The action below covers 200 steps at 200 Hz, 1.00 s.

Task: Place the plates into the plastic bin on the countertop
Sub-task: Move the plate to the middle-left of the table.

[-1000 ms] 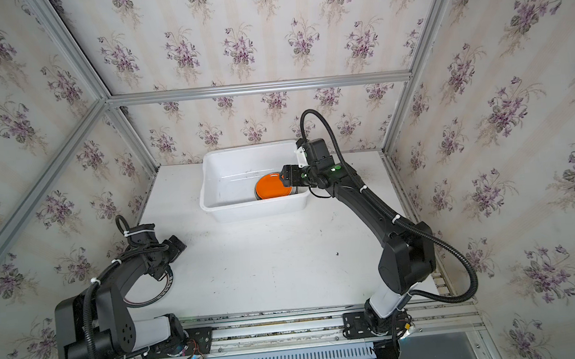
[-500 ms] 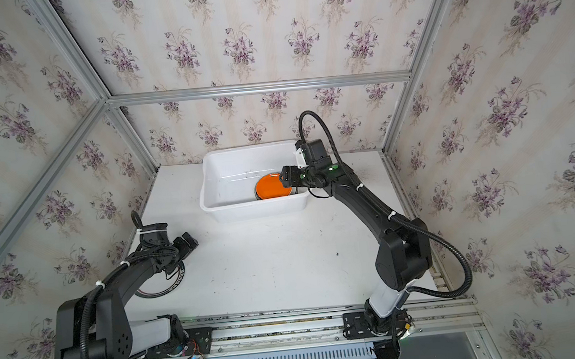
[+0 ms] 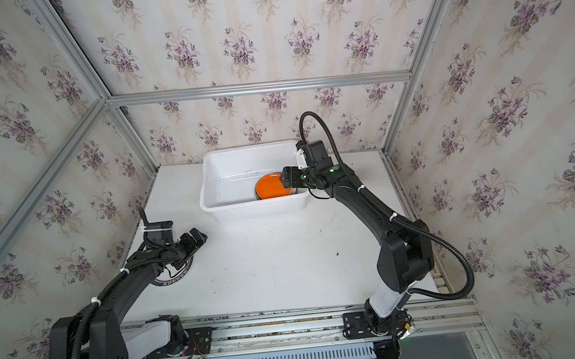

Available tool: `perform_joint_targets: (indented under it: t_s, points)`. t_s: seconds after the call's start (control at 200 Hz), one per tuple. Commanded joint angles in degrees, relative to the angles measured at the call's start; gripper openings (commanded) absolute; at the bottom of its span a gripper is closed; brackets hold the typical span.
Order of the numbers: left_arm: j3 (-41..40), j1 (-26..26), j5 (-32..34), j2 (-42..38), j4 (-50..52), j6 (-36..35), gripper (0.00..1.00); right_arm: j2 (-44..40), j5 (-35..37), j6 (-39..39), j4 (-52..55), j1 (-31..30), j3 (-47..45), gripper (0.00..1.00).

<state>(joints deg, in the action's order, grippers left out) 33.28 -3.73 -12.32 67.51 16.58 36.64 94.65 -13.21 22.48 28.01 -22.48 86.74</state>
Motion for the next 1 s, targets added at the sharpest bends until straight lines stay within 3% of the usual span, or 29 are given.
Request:
perform_joint_targets:
  t_s: [0.0,0.165,0.41,0.575,0.72,0.995]
  points:
    - [0.3,-0.4,0.2,-0.7,1.7,0.7,0.99,-0.9,-0.4,0.6,-2.0,0.0,-0.5,0.78]
    - [0.7,-6.9,1.1,-4.3,5.5,-0.4,0.99,-2.1,-0.5,0.4,-3.1,0.1,-1.5,0.78]
    - [2.5,-16.1,11.9,-8.6,13.0,0.3,0.99,-3.1,-4.1,1.5,-6.9,0.4,-5.1,0.78]
    - [1.1,-22.3,13.7,-8.3,15.5,-0.2,0.99,-4.1,-4.6,1.9,-8.2,1.3,-7.0,0.79]
    - [-0.1,-23.6,18.6,-7.9,15.4,0.6,0.99,-4.1,-6.3,2.3,-8.7,1.6,-7.8,0.79]
    - [-2.2,-26.1,18.6,-5.0,12.9,0.7,0.99,-3.4,-6.5,2.5,-7.8,1.7,-7.5,0.79]
